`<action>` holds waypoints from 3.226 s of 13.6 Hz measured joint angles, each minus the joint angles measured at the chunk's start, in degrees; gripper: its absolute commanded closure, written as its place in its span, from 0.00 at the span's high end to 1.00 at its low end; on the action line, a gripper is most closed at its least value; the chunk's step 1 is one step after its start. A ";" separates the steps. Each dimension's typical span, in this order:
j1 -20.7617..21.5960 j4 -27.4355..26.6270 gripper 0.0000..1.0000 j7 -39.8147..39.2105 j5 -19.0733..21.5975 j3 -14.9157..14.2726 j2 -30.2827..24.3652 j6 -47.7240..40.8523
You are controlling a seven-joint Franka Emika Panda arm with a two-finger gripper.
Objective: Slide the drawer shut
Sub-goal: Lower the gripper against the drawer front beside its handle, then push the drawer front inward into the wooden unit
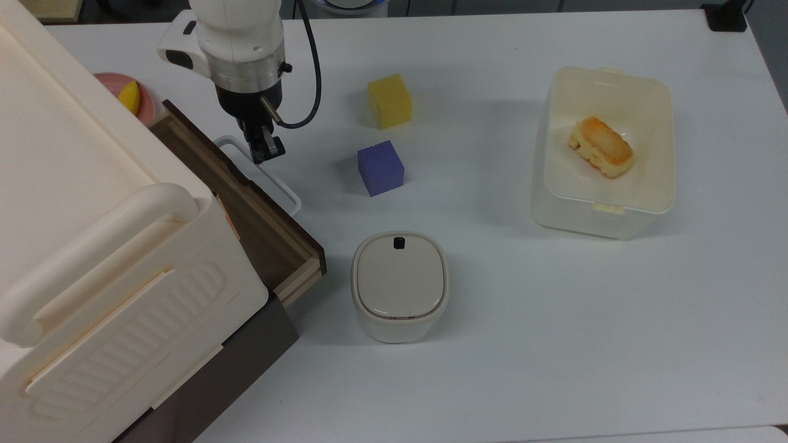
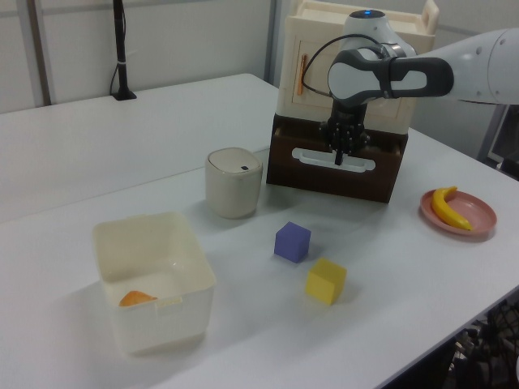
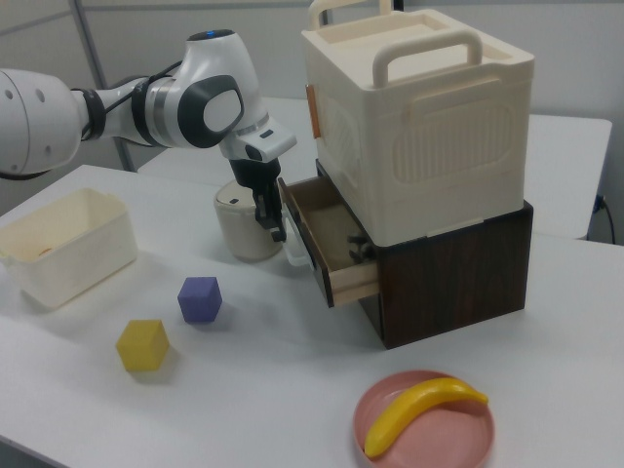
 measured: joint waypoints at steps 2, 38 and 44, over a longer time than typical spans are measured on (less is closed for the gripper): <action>0.08 -0.17 0.00 0.00 -0.01 0.00 0.00 0.00; -1.58 -1.85 0.00 0.23 -3.98 0.05 0.19 4.22; -3.23 -1.89 0.00 0.28 -3.98 0.04 0.39 6.01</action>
